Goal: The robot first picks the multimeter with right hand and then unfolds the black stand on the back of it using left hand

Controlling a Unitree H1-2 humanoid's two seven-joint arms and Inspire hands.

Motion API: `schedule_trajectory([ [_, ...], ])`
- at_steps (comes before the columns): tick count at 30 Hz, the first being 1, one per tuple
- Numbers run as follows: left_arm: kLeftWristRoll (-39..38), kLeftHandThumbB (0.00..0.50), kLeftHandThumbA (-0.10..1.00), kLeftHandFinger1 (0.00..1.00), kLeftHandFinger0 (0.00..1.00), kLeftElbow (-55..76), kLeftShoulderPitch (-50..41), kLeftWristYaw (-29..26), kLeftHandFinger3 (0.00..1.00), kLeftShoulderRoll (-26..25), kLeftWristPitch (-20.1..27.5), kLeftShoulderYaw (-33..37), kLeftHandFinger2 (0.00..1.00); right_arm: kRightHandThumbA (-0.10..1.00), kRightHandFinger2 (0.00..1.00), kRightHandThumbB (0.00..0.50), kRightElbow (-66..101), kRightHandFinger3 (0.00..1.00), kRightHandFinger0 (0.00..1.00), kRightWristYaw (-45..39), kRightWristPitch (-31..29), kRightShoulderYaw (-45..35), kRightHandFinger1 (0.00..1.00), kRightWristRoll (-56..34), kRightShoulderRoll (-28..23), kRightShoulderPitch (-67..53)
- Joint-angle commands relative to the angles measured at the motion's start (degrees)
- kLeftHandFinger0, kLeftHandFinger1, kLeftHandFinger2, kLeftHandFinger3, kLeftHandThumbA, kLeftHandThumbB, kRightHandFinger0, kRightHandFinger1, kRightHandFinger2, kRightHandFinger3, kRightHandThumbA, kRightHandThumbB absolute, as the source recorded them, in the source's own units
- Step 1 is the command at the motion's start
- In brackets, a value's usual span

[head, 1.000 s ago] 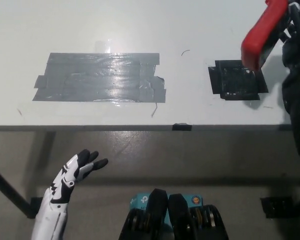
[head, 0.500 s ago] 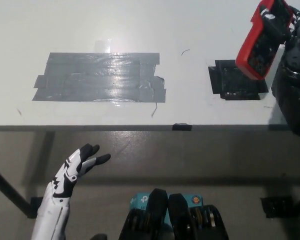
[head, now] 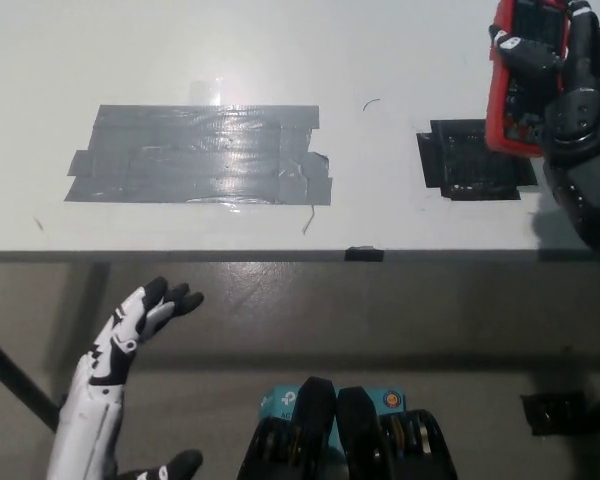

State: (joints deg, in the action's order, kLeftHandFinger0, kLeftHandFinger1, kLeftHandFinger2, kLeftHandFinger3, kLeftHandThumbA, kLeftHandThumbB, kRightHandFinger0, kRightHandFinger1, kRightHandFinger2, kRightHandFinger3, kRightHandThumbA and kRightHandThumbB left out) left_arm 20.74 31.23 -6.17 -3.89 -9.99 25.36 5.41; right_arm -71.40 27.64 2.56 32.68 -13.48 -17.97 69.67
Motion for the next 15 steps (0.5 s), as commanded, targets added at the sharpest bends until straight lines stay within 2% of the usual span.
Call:
schedule_trajectory([
  [1, -2.65, 0.121, 0.87, 0.86, 1.00, 0.52, 2.10, -3.62, 1.00, -1.48, 1.57, -2.26, 0.79, -0.10, 0.59, 0.130, -3.13, 0.56, 0.00, -7.96, -12.06, 0.63, 0.22, 9.55, 1.00, 9.21],
  [2, -2.50, 0.118, 0.88, 0.87, 1.00, 0.62, 2.28, -3.64, 1.00, -1.32, 1.57, -2.49, 0.80, -0.10, 0.48, 0.162, -3.73, 0.41, 0.00, -8.69, -11.98, -0.13, 0.18, 9.15, 1.60, 8.40],
  [3, -2.56, 0.112, 0.88, 0.88, 1.00, 0.85, 2.40, -3.56, 1.00, -1.07, 1.57, -2.85, 0.79, -0.10, 0.54, 0.134, -4.33, 0.49, 0.00, -9.34, -11.28, -0.62, 0.17, 8.93, 2.46, 6.75],
  [4, -2.59, 0.109, 0.88, 0.89, 1.00, 1.03, 2.44, -3.34, 1.00, -0.96, 1.57, -3.02, 0.78, -0.10, 0.62, 0.125, -4.77, 0.57, 0.00, -9.61, -11.23, -0.75, 0.20, 9.26, 2.84, 5.87],
  [5, -2.76, 0.099, 0.88, 0.89, 1.00, 1.22, 2.52, -3.01, 1.00, -1.06, 1.57, -3.18, 0.79, -0.10, 0.69, 0.130, -5.41, 0.66, 0.00, -9.84, -11.37, -1.31, 0.25, 9.60, 3.42, 4.61],
  [7, -3.76, 0.101, 0.88, 0.89, 1.00, 1.49, 2.68, -1.93, 1.00, -1.04, 1.57, -3.72, 0.80, -0.10, 0.77, 0.144, -6.40, 0.75, 0.00, -11.01, -12.04, -2.33, 0.33, 9.89, 4.11, 2.70],
  [9, -3.39, 0.097, 0.88, 0.90, 1.00, 1.44, 2.60, -2.20, 1.00, -1.24, 1.57, -3.98, 0.81, -0.10, 0.79, 0.149, -7.10, 0.78, 0.00, -11.85, -11.84, -3.01, 0.37, 10.53, 4.51, 1.22],
  [11, -2.94, 0.104, 0.91, 0.92, 1.00, 2.06, 1.45, -1.87, 1.00, -0.92, 1.57, -4.73, 0.80, -0.10, 0.82, 0.185, -7.52, 0.81, 0.01, -11.99, -12.80, -3.64, 0.41, 11.56, 5.18, -1.94],
  [13, -2.77, 0.096, 0.92, 0.92, 1.00, 2.59, 0.89, -1.83, 1.00, -0.77, 1.57, -4.99, 0.81, -0.10, 0.81, 0.162, -7.78, 0.80, 0.01, -12.32, -13.29, -4.53, 0.41, 12.22, 5.23, -3.85],
  [15, -3.03, 0.097, 0.90, 0.89, 1.00, 2.69, 1.00, -1.86, 1.00, -0.91, 1.57, -4.97, 0.80, -0.10, 0.76, 0.154, -7.92, 0.75, 0.00, -12.41, -13.86, -5.16, 0.38, 13.10, 5.04, -4.75],
])
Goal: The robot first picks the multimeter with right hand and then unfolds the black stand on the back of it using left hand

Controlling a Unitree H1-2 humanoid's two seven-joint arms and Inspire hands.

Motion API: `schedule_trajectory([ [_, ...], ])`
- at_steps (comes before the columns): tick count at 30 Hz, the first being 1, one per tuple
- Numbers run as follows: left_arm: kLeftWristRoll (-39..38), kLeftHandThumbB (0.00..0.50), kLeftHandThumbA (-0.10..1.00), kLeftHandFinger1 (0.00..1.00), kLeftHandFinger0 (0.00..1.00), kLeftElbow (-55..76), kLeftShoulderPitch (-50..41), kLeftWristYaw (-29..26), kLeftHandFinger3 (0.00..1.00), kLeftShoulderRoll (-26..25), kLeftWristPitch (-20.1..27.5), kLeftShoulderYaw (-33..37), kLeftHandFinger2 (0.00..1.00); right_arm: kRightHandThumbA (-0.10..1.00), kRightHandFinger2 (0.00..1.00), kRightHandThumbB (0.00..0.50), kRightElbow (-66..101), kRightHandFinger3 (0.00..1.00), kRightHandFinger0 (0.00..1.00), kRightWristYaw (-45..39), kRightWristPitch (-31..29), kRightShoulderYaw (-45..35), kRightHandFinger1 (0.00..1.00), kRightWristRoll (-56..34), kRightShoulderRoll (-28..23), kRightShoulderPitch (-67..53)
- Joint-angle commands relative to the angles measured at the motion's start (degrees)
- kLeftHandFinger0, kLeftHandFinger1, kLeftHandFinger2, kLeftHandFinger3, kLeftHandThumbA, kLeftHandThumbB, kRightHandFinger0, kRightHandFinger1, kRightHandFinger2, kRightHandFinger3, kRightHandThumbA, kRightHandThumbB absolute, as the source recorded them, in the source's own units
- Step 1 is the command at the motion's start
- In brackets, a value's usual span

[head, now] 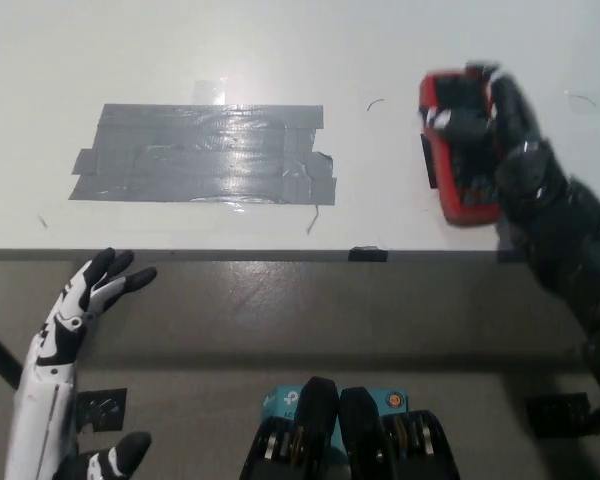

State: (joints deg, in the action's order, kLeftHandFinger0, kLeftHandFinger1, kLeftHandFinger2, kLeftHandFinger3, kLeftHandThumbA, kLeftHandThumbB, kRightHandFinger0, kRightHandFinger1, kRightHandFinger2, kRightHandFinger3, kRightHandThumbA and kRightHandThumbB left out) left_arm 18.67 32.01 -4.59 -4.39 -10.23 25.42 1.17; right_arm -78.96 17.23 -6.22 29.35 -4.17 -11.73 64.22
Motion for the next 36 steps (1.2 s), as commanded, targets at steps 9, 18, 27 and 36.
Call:
schedule_trajectory([
  [9, -1.78, 0.125, 0.92, 0.83, 1.00, 1.39, -0.81, -1.40, 1.00, -0.44, 1.51, -1.18, 0.75, 0.61, 1.00, 0.391, -0.69, 1.00, 1.00, -6.33, -0.20, 2.70, 1.00, 13.18, -1.54, 1.71],
  [18, -2.12, 0.129, 0.90, 0.82, 1.00, 0.98, -2.18, -0.72, 1.00, -0.44, 1.51, -1.72, 0.72, 0.76, 1.00, 0.478, 2.03, 1.00, 1.00, 1.52, -2.55, 3.19, 1.00, 18.50, -2.27, 1.33],
  [27, -0.98, 0.155, 0.97, 0.84, 1.00, 1.21, -4.71, 0.58, 1.00, -0.27, 1.50, -2.07, 0.71, 0.83, 1.00, 0.453, 20.69, 1.00, 1.00, 13.89, -1.90, -2.16, 1.00, 24.20, -4.05, -6.02],
  [36, -6.54, 0.211, 1.00, 1.00, 1.00, 0.96, -3.79, 5.43, 1.00, -1.74, -6.09, 0.68, 0.93, 0.89, 1.00, 0.448, 43.56, 1.00, 1.00, 14.28, 3.66, -10.41, 1.00, 28.61, -6.10, -8.47],
])
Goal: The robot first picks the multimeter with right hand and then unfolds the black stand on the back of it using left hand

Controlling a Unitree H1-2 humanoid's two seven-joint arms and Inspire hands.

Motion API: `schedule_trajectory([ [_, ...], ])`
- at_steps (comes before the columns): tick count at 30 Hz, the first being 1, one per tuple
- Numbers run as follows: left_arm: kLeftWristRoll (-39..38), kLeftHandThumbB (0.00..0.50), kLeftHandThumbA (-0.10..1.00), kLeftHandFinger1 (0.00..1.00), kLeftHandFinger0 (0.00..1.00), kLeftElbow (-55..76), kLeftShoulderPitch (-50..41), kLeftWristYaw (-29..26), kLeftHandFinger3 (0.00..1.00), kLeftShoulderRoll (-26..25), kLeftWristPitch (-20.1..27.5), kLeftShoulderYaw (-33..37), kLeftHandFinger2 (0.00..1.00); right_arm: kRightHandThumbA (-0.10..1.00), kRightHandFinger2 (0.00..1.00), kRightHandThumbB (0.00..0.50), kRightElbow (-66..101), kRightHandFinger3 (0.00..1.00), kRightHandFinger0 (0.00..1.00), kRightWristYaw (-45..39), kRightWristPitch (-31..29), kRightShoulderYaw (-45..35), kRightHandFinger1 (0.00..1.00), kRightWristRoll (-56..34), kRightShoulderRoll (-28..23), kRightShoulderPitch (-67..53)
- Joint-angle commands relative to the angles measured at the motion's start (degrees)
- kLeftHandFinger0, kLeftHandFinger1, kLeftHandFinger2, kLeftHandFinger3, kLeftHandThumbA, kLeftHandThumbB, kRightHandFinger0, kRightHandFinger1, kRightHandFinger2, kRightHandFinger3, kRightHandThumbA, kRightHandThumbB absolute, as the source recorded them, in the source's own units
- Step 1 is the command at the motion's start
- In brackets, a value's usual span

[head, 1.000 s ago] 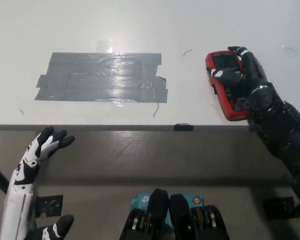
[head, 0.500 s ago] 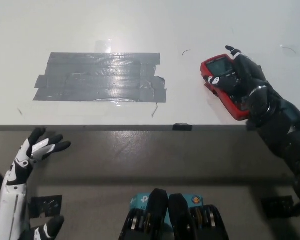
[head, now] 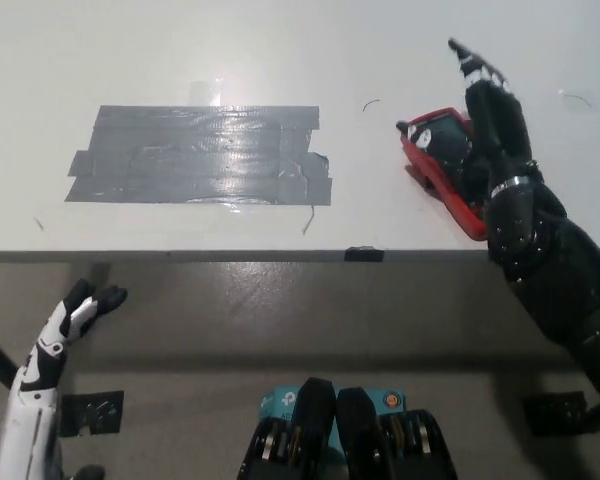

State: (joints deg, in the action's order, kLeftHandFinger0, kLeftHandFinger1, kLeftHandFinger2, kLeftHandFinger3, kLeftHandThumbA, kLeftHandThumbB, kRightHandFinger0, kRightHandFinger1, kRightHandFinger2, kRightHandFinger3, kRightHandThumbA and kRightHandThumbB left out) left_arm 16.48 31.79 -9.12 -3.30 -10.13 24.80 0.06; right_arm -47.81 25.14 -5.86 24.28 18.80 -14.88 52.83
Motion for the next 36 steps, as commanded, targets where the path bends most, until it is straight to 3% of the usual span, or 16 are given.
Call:
schedule_trajectory([
  [1, -5.30, 0.249, 1.00, 1.00, 1.00, 1.18, 1.07, 5.51, 1.00, -1.94, -8.65, 2.31, 0.96, 0.90, 1.00, 0.458, 14.01, 1.00, 1.00, 7.24, 3.39, -6.66, 1.00, 6.15, -3.36, 3.06],
  [4, -6.58, 0.237, 1.00, 1.00, 1.00, -0.39, 2.44, 7.04, 1.00, -2.28, -12.49, 2.69, 1.00, 0.98, 1.00, 0.445, 19.35, 1.00, 1.00, 5.72, 5.11, -9.33, 1.00, 6.91, -4.23, 2.57],
  [7, -6.77, 0.248, 1.00, 1.00, 1.00, -3.73, 4.07, 8.52, 1.00, -3.21, -14.51, 2.94, 1.00, 1.00, 1.00, 0.473, 27.19, 1.00, 1.00, 3.15, 9.62, -11.12, 1.00, 9.52, -4.86, 0.86],
  [9, -5.71, 0.255, 1.00, 1.00, 1.00, -6.87, 5.71, 9.23, 1.00, -3.79, -16.68, 2.80, 1.00, 1.00, 1.00, 0.487, 30.68, 1.00, 1.00, 2.97, 9.59, -12.57, 1.00, 9.94, -4.88, -0.04],
  [14, -6.85, 0.208, 1.00, 1.00, 1.00, -14.09, 9.24, 11.08, 1.00, -4.99, -19.62, 2.90, 1.00, 0.96, 1.00, 0.405, 43.91, 1.00, 1.00, 1.53, 7.45, -15.70, 1.00, 10.04, -3.76, -4.88],
  [17, -8.16, 0.208, 1.00, 1.00, 1.00, -18.11, 11.73, 12.18, 1.00, -4.69, -20.88, 3.48, 1.00, 0.94, 1.00, 0.436, 58.04, 1.00, 1.00, -2.45, 11.38, -16.32, 1.00, 10.81, -2.90, -11.26],
  [19, -8.50, 0.215, 1.00, 1.00, 1.00, -19.50, 12.70, 12.55, 1.00, -4.58, -21.61, 3.56, 1.00, 0.93, 1.00, 0.426, 63.22, 1.00, 1.00, -2.76, 9.97, -16.18, 1.00, 10.90, -2.61, -14.73],
  [21, -8.05, 0.213, 1.00, 1.00, 1.00, -21.08, 13.45, 12.44, 1.00, -4.54, -21.35, 3.52, 1.00, 0.93, 1.00, 0.404, 66.47, 1.00, 1.00, -2.34, 8.11, -15.70, 1.00, 12.40, -2.59, -18.49],
  [26, -7.56, 0.200, 1.00, 1.00, 1.00, -23.06, 13.60, 12.27, 1.00, -5.44, -20.24, 3.12, 1.00, 0.98, 1.00, 0.412, 76.65, 1.00, 1.00, -4.78, 10.08, -13.99, 1.00, 14.69, 0.33, -28.82],
  [33, -7.74, 0.187, 1.00, 1.00, 1.00, -25.29, 13.15, 11.96, 1.00, -4.36, -19.24, 3.37, 1.00, 1.00, 1.00, 0.417, 80.06, 1.00, 1.00, -5.75, 6.51, -12.40, 1.00, 14.07, 2.91, -41.03],
  [36, -7.22, 0.176, 1.00, 1.00, 1.00, -25.57, 10.25, 11.68, 1.00, -4.55, -17.42, 3.67, 1.00, 0.93, 1.00, 0.362, 80.13, 1.00, 1.00, -6.67, 5.10, -10.95, 1.00, 12.31, 4.76, -49.03],
])
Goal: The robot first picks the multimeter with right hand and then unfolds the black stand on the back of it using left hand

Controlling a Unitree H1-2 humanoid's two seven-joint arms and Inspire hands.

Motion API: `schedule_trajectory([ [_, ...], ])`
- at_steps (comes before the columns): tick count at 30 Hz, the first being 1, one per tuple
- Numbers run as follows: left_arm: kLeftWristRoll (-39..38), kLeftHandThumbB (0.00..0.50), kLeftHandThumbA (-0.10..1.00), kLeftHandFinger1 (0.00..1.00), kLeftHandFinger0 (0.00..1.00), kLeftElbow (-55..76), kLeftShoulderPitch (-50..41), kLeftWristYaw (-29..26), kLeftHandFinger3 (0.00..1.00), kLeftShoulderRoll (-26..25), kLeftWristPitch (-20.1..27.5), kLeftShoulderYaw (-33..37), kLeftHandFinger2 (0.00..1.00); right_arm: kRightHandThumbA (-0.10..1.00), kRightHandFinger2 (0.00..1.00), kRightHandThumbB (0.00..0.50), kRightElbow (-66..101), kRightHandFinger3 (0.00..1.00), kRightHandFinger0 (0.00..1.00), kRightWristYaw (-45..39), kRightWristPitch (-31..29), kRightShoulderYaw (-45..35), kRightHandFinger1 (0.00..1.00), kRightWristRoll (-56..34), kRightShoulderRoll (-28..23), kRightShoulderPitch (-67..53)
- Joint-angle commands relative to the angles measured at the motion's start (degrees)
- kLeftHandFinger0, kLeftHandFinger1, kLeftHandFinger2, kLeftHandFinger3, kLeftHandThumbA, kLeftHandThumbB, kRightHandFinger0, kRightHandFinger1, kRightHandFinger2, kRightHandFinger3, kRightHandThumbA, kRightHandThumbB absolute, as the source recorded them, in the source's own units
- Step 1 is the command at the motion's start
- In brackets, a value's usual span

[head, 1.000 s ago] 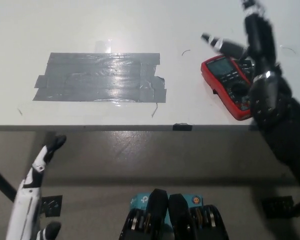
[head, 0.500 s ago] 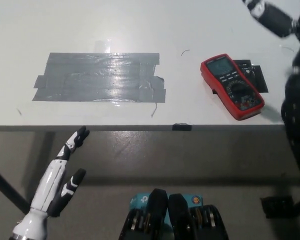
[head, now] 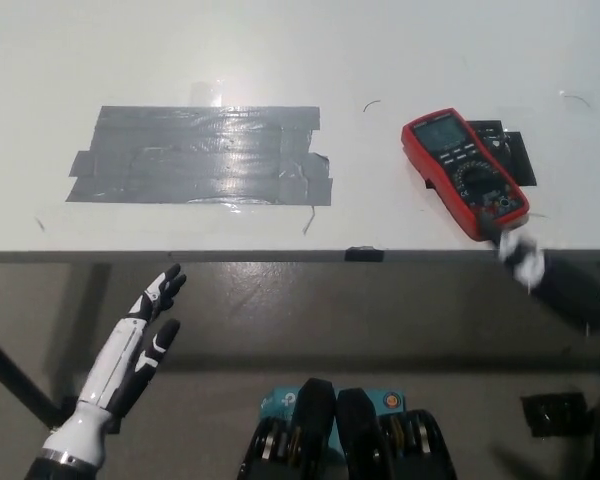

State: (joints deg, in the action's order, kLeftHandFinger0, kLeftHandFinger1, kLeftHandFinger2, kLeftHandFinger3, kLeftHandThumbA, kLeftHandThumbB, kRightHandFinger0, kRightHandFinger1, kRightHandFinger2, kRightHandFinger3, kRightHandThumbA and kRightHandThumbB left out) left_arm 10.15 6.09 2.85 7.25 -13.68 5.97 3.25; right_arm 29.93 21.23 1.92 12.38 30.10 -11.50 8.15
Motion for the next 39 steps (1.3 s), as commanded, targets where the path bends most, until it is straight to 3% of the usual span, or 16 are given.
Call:
schedule_trajectory([
  [1, -1.14, 0.174, 1.00, 1.00, 1.00, -0.27, -2.22, 1.03, 1.00, -0.78, 1.85, 0.47, 1.00, 0.90, 1.00, 0.339, 2.18, 1.00, 1.00, -3.21, -3.32, 1.24, 1.00, -0.07, 1.50, -6.09],
  [4, -0.79, 0.183, 1.00, 1.00, 1.00, -1.71, -1.65, 0.45, 1.00, -0.03, 1.87, 0.56, 1.00, 0.90, 1.00, 0.307, -1.97, 1.00, 1.00, -2.28, -7.08, 1.40, 1.00, 0.53, 1.76, -8.99],
  [10, -1.20, 0.147, 1.00, 1.00, 1.00, -2.84, -2.57, 0.09, 1.00, 0.50, 2.37, 0.43, 1.00, 0.92, 1.00, 0.255, -10.17, 1.00, 1.00, -3.07, -9.42, 2.20, 1.00, 0.58, 1.79, -12.18],
  [14, -2.36, 0.158, 1.00, 1.00, 1.00, -3.14, -2.37, 0.14, 1.00, 0.81, 1.81, -0.17, 1.00, 0.90, 1.00, 0.254, -15.08, 1.00, 1.00, -4.40, -9.50, 1.38, 1.00, -0.71, 1.39, -10.60],
  [19, -2.01, 0.129, 1.00, 1.00, 1.00, -4.51, -1.86, -0.62, 1.00, 0.97, 2.90, -0.65, 1.00, 0.91, 1.00, 0.246, -20.70, 1.00, 1.00, -7.61, -10.54, 1.29, 1.00, -5.28, 1.07, -9.29],
  [22, -2.94, 0.154, 1.00, 1.00, 1.00, -4.57, -2.42, -0.75, 1.00, 1.45, 1.74, -1.42, 1.00, 0.92, 1.00, 0.259, -23.32, 1.00, 1.00, -8.83, -10.70, 1.24, 1.00, -6.48, 1.20, -8.90],
  [26, -3.49, 0.150, 1.00, 1.00, 1.00, -4.82, -2.07, -0.53, 1.00, 1.33, 1.01, -2.29, 1.00, 0.92, 1.00, 0.256, -24.51, 1.00, 1.00, -9.85, -10.38, 0.53, 1.00, -8.00, 1.62, -8.14],
  [29, -3.75, 0.126, 1.00, 1.00, 1.00, -5.06, -2.56, -0.34, 1.00, 1.22, 1.72, -2.38, 1.00, 0.92, 1.00, 0.253, -23.89, 1.00, 1.00, -10.55, -9.69, -0.02, 1.00, -8.82, 1.83, -9.13],
  [39, -3.74, 0.148, 1.00, 1.00, 1.00, -4.42, -3.75, -0.69, 1.00, 1.38, -0.04, -2.94, 1.00, 0.89, 1.00, 0.229, -25.01, 1.00, 1.00, -11.82, -9.96, 0.20, 1.00, -8.31, 2.08, -8.75],
])
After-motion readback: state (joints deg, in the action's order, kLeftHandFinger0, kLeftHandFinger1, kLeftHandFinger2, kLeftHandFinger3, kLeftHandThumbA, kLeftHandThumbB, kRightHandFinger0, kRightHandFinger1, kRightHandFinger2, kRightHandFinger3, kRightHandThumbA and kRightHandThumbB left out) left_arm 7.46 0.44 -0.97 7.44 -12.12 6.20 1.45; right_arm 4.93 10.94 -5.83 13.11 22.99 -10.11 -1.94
